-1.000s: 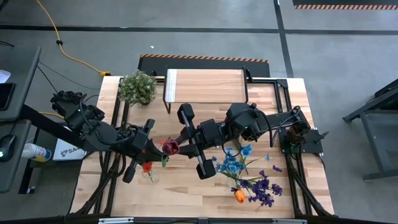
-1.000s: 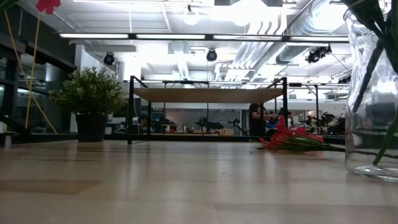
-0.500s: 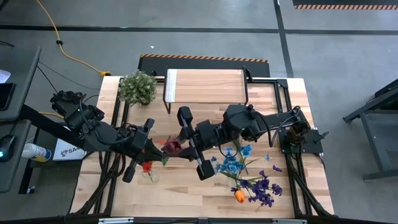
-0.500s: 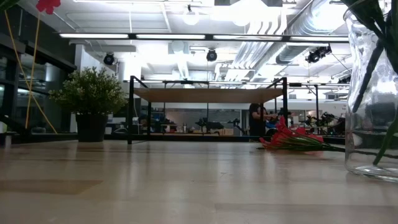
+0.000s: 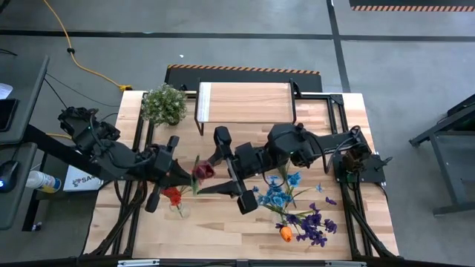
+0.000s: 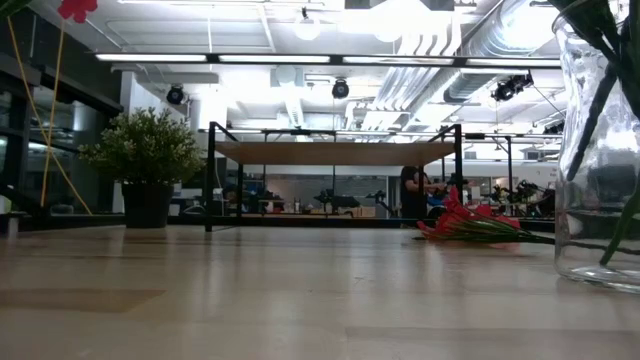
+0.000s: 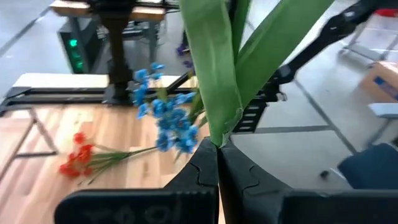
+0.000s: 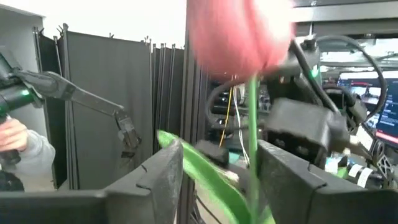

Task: Pick and place flowers into a vace then onto a shelf
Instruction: Put the red flower into the left transparent vase

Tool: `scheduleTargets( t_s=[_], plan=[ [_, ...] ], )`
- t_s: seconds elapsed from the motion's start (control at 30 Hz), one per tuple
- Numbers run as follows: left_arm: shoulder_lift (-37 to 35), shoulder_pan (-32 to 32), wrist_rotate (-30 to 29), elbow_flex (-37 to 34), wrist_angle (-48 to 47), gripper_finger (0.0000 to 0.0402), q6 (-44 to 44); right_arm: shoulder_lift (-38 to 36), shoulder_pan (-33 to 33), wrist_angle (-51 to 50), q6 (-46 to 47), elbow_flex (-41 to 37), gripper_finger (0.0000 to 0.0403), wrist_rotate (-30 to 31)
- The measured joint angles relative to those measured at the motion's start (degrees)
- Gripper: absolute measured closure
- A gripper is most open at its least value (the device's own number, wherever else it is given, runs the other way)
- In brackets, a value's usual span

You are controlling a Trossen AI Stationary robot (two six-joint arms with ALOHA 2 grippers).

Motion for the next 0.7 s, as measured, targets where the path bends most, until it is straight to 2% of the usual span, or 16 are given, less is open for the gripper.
scheduleTargets(
  t_s=[0.2,0.4,0.7],
  plan=[
    [-0.6,0.0,-2.1,0.0,-1.7,0.0373,-1.6,-1.0,0.5,-1.5,-0.1,0.4,0.0206,0.0],
    [-0.5,0.0,-5.2,0.0,-0.9,0.0373,-3.1,-4.4,0.6,-10.4,0.3,0.4,0.0206,0.0],
    [-0.5,0.0,-10.4,0.0,4.0,0.0373,-4.5,-8.5,0.6,-16.6,2.5,0.4,0.0206,-0.4]
  ],
)
